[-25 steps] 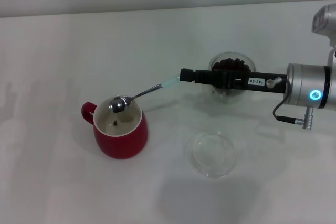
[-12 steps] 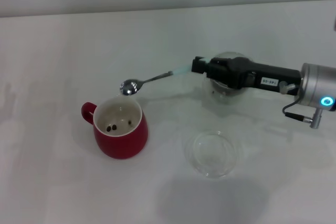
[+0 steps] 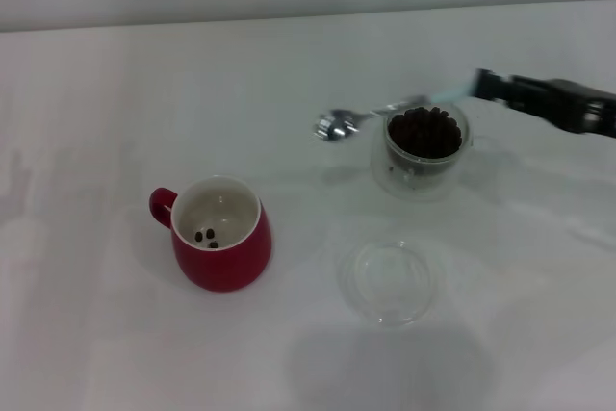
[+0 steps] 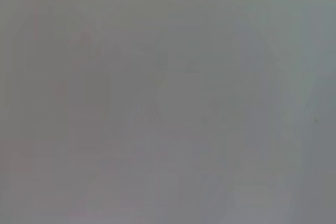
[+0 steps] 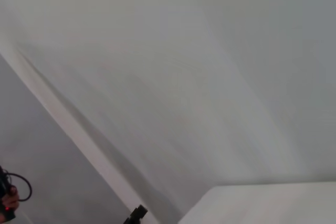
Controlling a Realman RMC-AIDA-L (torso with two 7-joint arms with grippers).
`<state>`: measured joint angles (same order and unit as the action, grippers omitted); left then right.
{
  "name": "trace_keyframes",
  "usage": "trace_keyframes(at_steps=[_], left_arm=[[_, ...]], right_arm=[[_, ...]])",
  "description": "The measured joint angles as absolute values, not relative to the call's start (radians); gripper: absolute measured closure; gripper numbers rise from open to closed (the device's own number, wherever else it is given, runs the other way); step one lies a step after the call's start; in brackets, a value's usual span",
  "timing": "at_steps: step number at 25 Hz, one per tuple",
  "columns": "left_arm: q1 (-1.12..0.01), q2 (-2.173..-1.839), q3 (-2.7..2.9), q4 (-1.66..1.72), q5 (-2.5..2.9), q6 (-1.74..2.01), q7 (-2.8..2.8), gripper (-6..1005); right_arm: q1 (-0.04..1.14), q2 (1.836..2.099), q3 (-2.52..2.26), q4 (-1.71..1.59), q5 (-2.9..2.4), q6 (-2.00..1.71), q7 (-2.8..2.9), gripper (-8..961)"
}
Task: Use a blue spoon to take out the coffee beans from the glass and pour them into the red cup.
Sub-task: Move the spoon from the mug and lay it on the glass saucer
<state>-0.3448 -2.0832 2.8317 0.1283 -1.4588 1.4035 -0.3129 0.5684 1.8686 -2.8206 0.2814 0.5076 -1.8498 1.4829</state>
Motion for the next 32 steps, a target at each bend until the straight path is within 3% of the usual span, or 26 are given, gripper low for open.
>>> trace_keyframes(at_steps=[6,14,32], left_arm=[[-0.349,-2.083,2.832,0.127,-1.459,1.402,-0.313,270],[-0.365,-2.083,2.832,0.127,-1.459,1.394,-0.313,270],[-0.367,-2.083,2.83,0.127,-1.471,1.394,-0.313,269]], right_arm=[[0.512,1.835,-2.823,0.345,0.409,-1.908,1.509,805],[0.503,1.869,-2.824,0.349,0.281,-1.821,1.522,805],[0.518,1.883,-2.824,0.341,0.21,-1.7,1.548,806]])
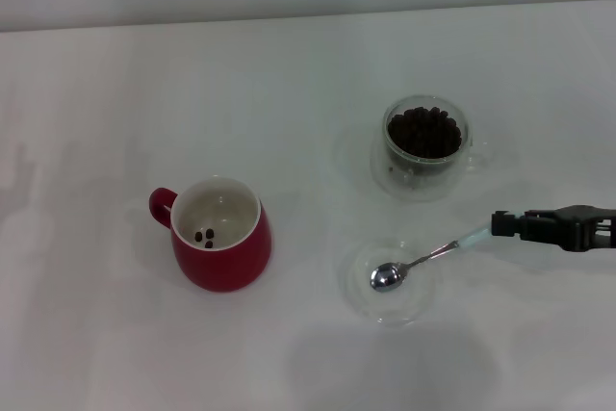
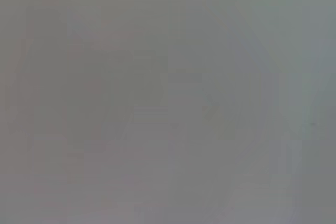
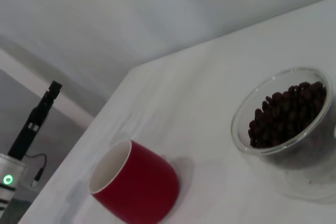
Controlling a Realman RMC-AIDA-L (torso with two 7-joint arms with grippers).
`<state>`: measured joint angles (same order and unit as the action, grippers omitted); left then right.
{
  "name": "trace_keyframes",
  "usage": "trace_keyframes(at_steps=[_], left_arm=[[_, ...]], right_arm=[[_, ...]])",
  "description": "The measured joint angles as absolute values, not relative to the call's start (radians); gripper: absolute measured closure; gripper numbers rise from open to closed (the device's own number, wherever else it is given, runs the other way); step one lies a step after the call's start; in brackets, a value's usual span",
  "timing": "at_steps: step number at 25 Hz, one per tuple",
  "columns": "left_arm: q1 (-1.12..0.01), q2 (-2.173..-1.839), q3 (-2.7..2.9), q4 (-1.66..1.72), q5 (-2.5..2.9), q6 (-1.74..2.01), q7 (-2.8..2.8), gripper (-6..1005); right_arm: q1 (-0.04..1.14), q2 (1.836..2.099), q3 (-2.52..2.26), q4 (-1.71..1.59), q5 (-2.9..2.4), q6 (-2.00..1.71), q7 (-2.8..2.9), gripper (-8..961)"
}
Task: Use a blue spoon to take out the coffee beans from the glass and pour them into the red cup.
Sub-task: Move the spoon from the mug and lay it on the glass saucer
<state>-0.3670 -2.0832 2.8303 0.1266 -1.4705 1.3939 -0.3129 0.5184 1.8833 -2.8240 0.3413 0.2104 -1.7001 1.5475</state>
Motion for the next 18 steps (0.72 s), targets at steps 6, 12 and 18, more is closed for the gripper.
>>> trace_keyframes(at_steps=[6,12,18], left_arm=[[-0.372,-2.083,2.83,0.128,-1.473,1.394,-0.313,269],[-0.377,-2.083,2.83,0.127,-1.473,1.394,-0.313,269],[-0.377,-2.083,2.83,0.128,-1.473,1.385,-0.313,270]], right_arm=[[0.537,1.89,-2.824,0.341,0.188,-1.7,1.549,801],[0.565,1.897,-2.824,0.349,0.14,-1.677,1.581,796],[0.567,1.902,-2.821,0.35,0.137,-1.653,1.605,707]])
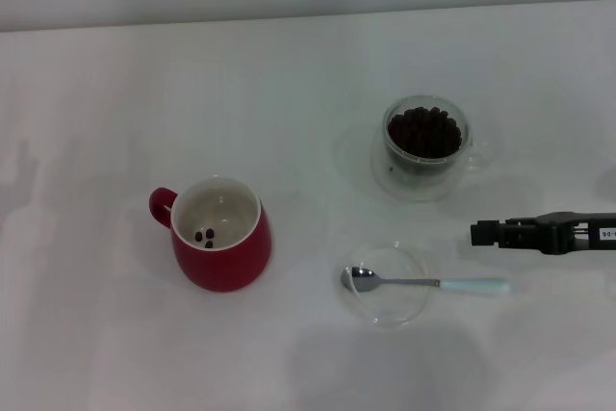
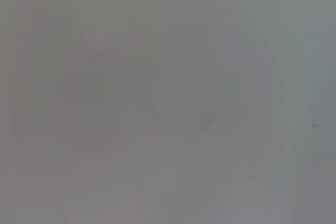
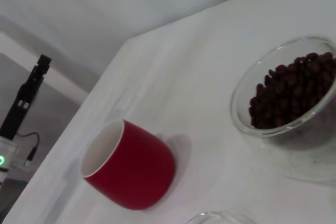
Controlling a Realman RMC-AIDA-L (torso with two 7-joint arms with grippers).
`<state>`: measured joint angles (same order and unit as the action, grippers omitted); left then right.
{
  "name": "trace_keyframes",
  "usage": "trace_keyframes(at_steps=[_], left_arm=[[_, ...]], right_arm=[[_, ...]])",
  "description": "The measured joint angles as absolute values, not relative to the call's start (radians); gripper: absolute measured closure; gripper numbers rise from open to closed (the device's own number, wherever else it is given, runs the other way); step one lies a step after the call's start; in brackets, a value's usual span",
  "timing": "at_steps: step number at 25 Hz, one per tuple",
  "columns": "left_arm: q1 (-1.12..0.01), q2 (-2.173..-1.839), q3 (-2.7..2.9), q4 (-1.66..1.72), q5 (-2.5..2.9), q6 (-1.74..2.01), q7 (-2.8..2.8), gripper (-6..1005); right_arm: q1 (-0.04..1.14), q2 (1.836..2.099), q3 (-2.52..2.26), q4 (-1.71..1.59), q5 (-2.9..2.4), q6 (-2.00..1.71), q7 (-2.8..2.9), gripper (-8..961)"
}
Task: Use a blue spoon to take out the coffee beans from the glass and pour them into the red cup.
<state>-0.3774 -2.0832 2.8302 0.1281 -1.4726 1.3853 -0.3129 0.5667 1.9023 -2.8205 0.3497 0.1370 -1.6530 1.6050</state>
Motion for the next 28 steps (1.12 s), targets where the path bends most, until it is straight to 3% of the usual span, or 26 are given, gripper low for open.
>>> trace_keyframes(at_steps=[8,13,18,23,28], left_arm=[[-0.377,-2.083,2.83,0.126,-1.473,1.383,-0.313,269],[-0.377,-2.083,2.83,0.128,-1.473,1.382,-0.313,269],[-0.377,-2.083,2.834,0.126,-1.47,1.381,-0.313,270],[-0.373,-2.083,2.837,0.129,-1.465,1.37,-0.313,270],[-0.369,-2.083,2.839,0.133,-1.465,1.348,-0.313,269]], right_arm=[[0.535,1.897,-2.817,0.351,0.317,-1.596,1.51,604],[0.492,1.947,-2.814,0.349,0.693,-1.439,1.317,551],[0.479,2.009,-2.813,0.321,1.052,-1.315,0.987,292],[0.483,2.009,-2.808,0.181,1.257,-1.204,0.656,142],[0.486,2.012,-2.804,0.076,1.457,-1.157,0.317,142]])
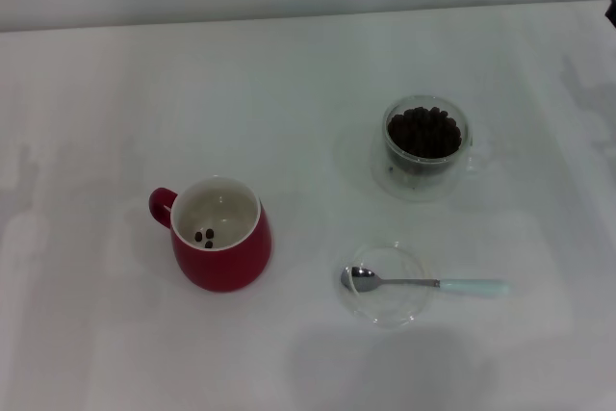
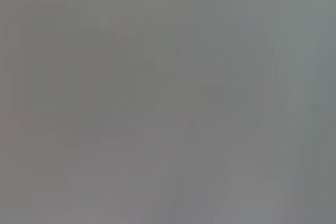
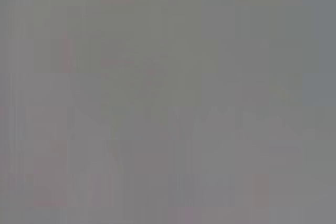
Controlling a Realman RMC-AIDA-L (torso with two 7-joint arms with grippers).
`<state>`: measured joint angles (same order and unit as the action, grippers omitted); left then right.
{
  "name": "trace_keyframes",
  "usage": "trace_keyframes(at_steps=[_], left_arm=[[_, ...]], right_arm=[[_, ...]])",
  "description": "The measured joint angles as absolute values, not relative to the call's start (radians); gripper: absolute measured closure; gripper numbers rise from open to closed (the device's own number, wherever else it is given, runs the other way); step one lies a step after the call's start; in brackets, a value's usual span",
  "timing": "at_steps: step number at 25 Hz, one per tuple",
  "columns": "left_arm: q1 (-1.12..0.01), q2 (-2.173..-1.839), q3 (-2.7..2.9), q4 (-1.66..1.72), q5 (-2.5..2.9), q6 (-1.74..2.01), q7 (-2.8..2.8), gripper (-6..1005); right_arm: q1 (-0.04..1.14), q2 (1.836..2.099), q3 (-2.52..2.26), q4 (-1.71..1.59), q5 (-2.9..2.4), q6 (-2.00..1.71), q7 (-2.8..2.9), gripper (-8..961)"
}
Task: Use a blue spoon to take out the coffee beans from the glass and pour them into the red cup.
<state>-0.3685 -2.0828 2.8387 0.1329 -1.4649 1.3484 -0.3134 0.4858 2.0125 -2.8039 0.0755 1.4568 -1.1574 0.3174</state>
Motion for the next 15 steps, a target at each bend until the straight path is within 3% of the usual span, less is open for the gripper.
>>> trace_keyframes(at_steps=[15], left_arm=[[-0.377,-2.082,2.832,0.137,-1.47,1.344,-0.328,270]], right_arm=[[0.494,2.013,-2.718,0.015,1.537,-1.141,0.202,142]])
